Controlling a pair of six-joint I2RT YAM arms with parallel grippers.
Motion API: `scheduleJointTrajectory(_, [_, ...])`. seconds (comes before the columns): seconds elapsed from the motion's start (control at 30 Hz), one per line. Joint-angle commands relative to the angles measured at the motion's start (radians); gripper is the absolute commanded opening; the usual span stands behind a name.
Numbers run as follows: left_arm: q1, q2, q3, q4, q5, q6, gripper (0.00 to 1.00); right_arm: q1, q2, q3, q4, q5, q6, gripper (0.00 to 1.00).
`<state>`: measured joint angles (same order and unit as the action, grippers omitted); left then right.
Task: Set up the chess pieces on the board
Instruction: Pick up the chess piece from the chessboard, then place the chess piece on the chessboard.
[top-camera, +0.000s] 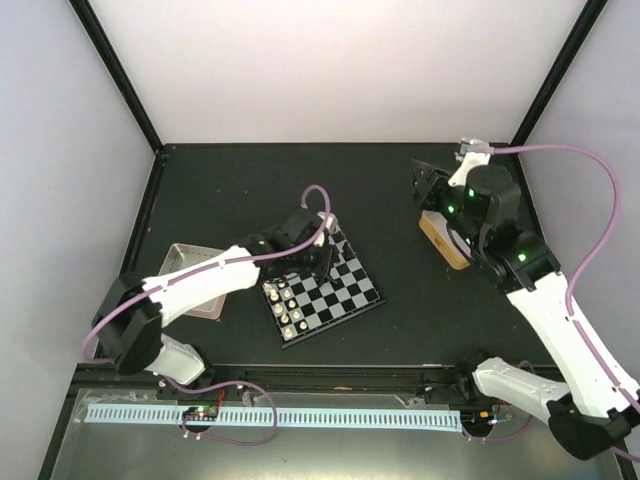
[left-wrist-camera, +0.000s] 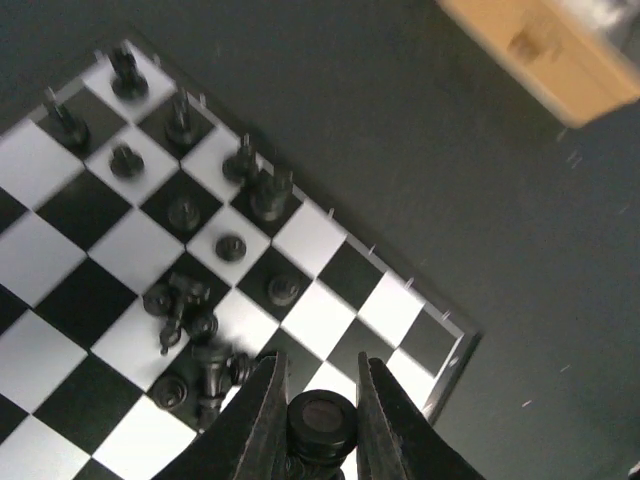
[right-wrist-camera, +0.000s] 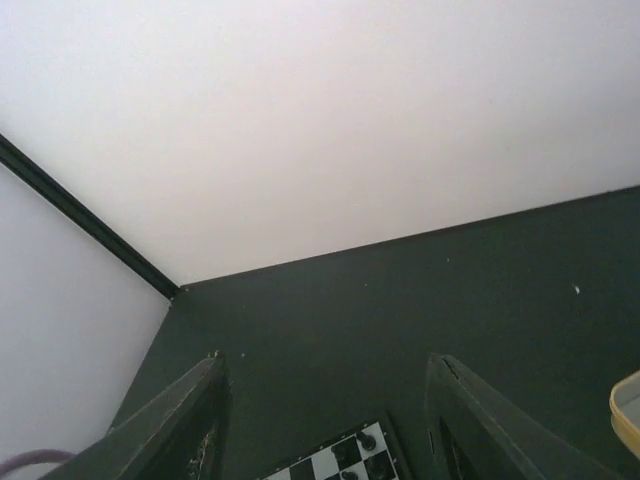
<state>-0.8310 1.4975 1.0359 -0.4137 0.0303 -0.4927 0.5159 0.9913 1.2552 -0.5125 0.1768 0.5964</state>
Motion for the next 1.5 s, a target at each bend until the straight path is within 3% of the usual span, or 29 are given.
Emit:
scheduleJointTrajectory(0.0, [0.046,-0.114,-0.032,0.102,0.045,-0.121,0.09,-0.005,0.078,0.06,-0.067,-0.024,-0.103,0.54])
scheduleJointTrajectory(0.13, [0.076,-0.204,-0.079,0.183,0.07,-0.224,0.09,-0.005,-0.007,-0.164,-0.002,-0.098,-0.071,0.54])
scheduleJointTrajectory(0.2, [0.083,-0.255,-0.106,0.227,0.078,-0.281,0.1,-0.005,-0.079,-0.323,0.131,-0.232,-0.074,0.54])
scheduleJointTrajectory(0.33, [0.09,-0.336,-0.162,0.316,0.095,-0.399,0.11,-0.004,-0.167,-0.493,0.347,-0.464,-0.072,0.54])
scheduleJointTrajectory(0.57, [0.097,-0.407,-0.268,0.466,0.195,-0.703,0.11,0.032,-0.26,-0.742,0.698,-0.538,-0.127,0.55])
scheduleJointTrajectory(0.87, [0.11,-0.417,-0.327,0.567,0.241,-0.993,0.09,0.287,-0.138,-0.731,0.778,-0.325,-0.246,0.57])
scheduleJointTrajectory(1.17, [0.112,-0.421,-0.364,0.633,0.244,-1.099,0.09,0.318,0.027,-0.645,0.8,-0.282,-0.311,0.52])
scheduleJointTrajectory(1.47, [0.113,-0.39,-0.378,0.696,0.249,-1.143,0.09,0.357,0.092,-0.634,0.847,-0.294,-0.278,0.46])
